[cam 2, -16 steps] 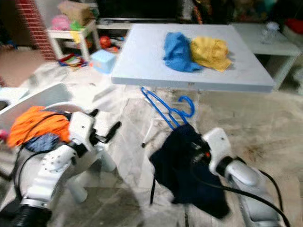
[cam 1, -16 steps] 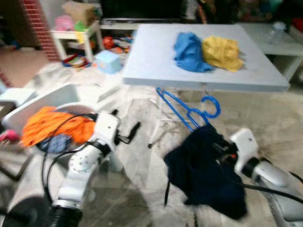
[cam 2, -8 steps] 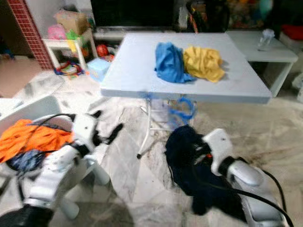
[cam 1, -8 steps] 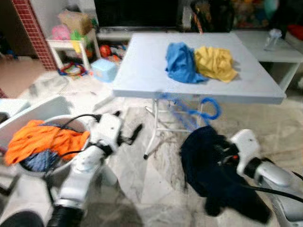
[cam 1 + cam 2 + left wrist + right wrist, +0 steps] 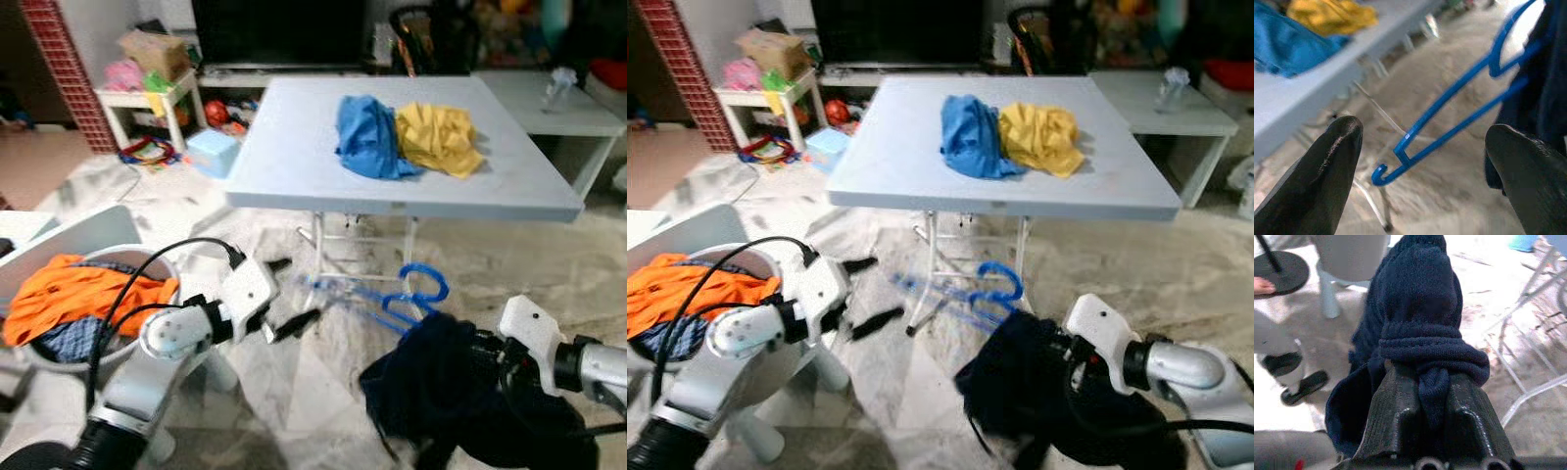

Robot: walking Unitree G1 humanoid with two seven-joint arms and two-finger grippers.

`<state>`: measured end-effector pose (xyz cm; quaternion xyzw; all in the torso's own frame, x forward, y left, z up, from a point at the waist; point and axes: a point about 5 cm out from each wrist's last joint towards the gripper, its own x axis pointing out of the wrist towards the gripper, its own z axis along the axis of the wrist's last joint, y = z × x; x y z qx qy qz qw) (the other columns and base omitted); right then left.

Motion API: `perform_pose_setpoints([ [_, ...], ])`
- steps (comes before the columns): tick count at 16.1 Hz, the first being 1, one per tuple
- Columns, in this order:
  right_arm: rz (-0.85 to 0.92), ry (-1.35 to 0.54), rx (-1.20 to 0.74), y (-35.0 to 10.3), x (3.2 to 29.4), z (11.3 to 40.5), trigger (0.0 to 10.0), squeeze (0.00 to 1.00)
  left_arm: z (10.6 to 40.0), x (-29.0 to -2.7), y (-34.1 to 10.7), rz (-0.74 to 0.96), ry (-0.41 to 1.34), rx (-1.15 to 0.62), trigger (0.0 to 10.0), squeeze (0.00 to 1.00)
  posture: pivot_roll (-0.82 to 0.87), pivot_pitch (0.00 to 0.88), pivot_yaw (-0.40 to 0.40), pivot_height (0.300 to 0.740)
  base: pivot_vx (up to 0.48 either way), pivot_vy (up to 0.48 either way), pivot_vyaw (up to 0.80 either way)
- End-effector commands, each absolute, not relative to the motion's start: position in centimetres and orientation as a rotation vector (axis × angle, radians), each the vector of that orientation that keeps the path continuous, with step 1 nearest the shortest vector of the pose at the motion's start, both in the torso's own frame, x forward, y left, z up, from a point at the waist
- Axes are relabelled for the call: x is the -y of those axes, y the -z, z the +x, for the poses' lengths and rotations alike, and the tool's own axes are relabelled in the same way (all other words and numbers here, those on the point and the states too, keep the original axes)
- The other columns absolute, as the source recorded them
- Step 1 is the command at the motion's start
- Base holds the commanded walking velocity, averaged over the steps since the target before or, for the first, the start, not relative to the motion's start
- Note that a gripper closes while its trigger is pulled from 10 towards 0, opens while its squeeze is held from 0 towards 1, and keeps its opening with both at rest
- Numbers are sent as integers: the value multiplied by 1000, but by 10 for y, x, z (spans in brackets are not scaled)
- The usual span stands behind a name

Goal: Hang hanger

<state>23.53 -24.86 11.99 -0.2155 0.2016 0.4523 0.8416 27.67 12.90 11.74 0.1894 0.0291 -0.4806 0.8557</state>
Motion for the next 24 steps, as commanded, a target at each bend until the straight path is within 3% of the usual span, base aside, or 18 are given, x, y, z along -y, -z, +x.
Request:
perform_pose_setpoints([
  [1, -482, -1015, -378, -132, 245, 237, 10000, 0, 278, -128, -117, 407, 1051, -76, 10000, 0, -42, 0, 11, 740, 0, 0, 0],
  [7, -433, -1235, -417, -141, 241, 215, 10000, 0, 289, -123, -124, 392, 1161, -67, 10000, 0, -50, 0, 17, 740, 0, 0, 0],
  [12, -425, -1257, -413, -143, 238, 214, 10000, 0, 285, -98, -118, 236, 1312, -111, 10000, 0, -63, 0, 23, 740, 0, 0, 0],
  [15, -450, -1252, -430, -139, 240, 213, 10000, 0, 284, -90, -122, 233, 1376, -106, 10000, 0, -75, 0, 23, 740, 0, 0, 0],
  [20, -508, -1210, -495, -126, 253, 213, 10000, 0, 282, -96, -126, 234, 1420, -130, 10000, 0, -73, 3, 21, 740, 0, 0, 0],
  [24, -485, -1219, -457, -139, 254, 217, 10000, 0, 272, -106, -112, 259, 1496, -243, 10000, 0, -72, 5, 20, 740, 0, 0, 0],
])
